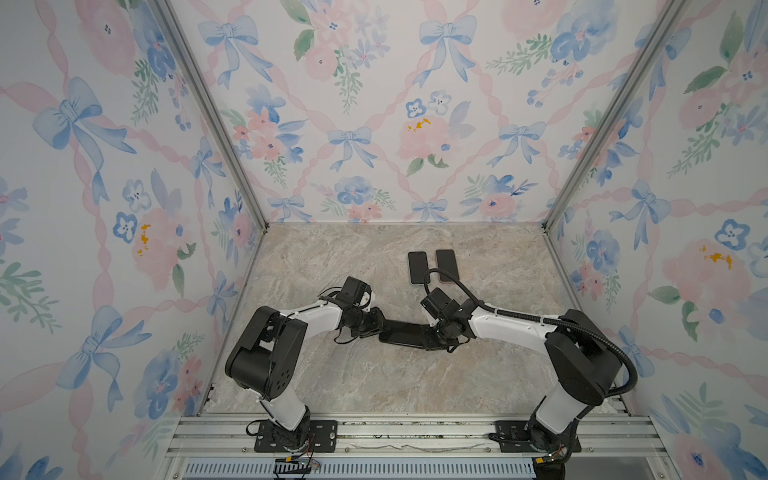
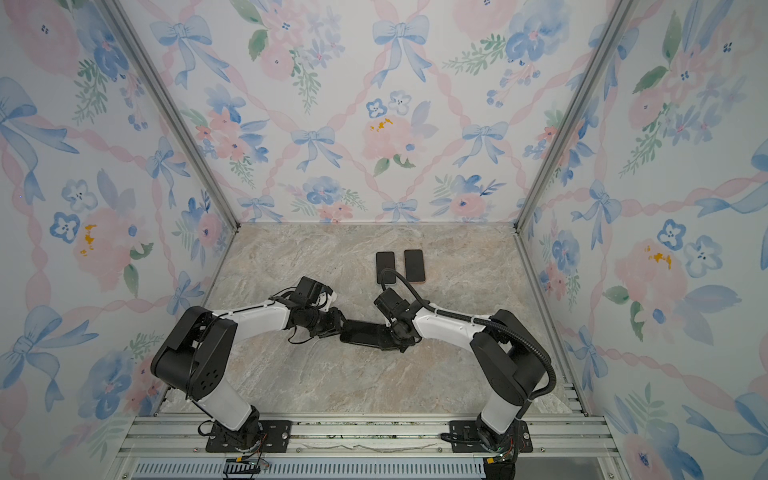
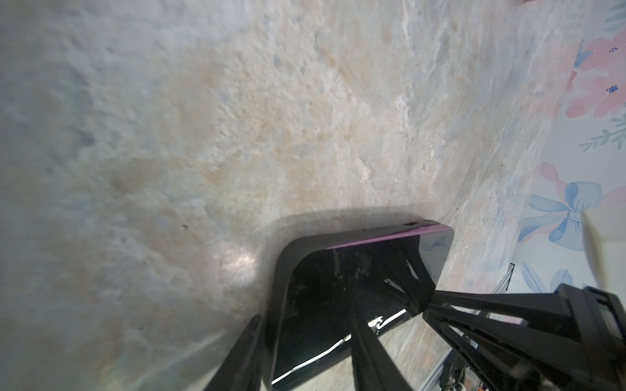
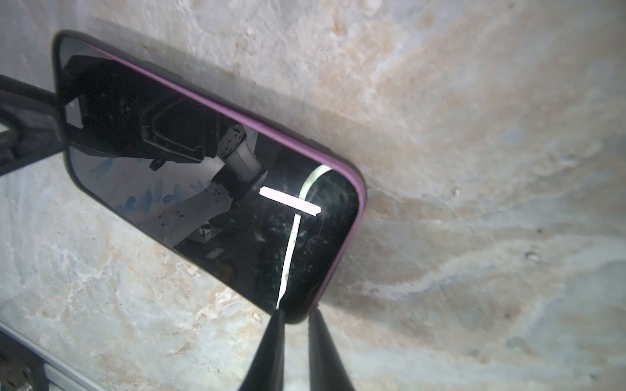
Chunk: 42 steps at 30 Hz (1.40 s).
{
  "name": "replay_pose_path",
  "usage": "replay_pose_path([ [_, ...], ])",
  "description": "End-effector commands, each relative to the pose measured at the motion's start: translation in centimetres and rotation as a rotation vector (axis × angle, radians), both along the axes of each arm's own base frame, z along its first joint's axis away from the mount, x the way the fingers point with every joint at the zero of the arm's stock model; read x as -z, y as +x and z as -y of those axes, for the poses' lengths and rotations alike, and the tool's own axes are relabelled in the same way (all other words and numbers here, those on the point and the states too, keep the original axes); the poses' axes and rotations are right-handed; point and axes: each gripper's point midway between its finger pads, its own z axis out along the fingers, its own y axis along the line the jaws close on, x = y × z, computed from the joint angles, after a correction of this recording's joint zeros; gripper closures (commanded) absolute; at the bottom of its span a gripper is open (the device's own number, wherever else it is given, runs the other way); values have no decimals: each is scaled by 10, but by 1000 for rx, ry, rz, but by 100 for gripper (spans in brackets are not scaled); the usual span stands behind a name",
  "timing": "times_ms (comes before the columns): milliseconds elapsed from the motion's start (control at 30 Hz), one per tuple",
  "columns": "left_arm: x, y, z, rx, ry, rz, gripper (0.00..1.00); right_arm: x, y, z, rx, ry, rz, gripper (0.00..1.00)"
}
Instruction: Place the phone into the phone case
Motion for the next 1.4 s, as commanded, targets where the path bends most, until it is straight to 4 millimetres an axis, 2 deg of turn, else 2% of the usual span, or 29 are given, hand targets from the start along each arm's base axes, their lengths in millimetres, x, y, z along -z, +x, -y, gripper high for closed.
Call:
replay_pose_path([
  [0, 11, -8, -3, 7, 10, -37, 57, 25, -3, 8, -8, -79, -29, 86],
  [233, 10, -8, -3, 6, 7, -37, 58, 30, -4, 7, -4, -100, -32, 88],
  [367, 5, -5, -6, -10, 6, -22, 58, 12, -1, 9, -13, -110, 3, 87],
  [433, -1, -4, -11, -30, 4, -3, 56, -2, 2, 15, -23, -118, 33, 82],
  [567, -13, -4, -21, -64, 4, 24, 52, -31, 12, 27, -73, -111, 111, 65],
  [667, -21, -9, -18, -67, -16, 29, 48, -54, 25, 24, -128, -69, 183, 54],
  [700, -12, -22, -20, -66, -7, 1, 47, -59, 30, 20, -153, -57, 207, 50],
  [733, -12, -27, -18, -62, -8, -5, 45, -62, 35, 16, -173, -44, 222, 47],
  [900, -10, -46, -1, -43, 10, -19, 41, -57, 66, 1, -235, -20, 232, 41],
  [1033, -10, -55, 19, -20, -38, -26, 38, -50, 80, -15, -277, 4, 213, 35],
  [1167, -1, -54, 22, -19, -38, -41, 38, -33, 81, -23, -289, 48, 158, 35],
  [1367, 6, -44, 23, -25, -34, -46, 43, -11, 69, -26, -304, 75, 79, 39],
])
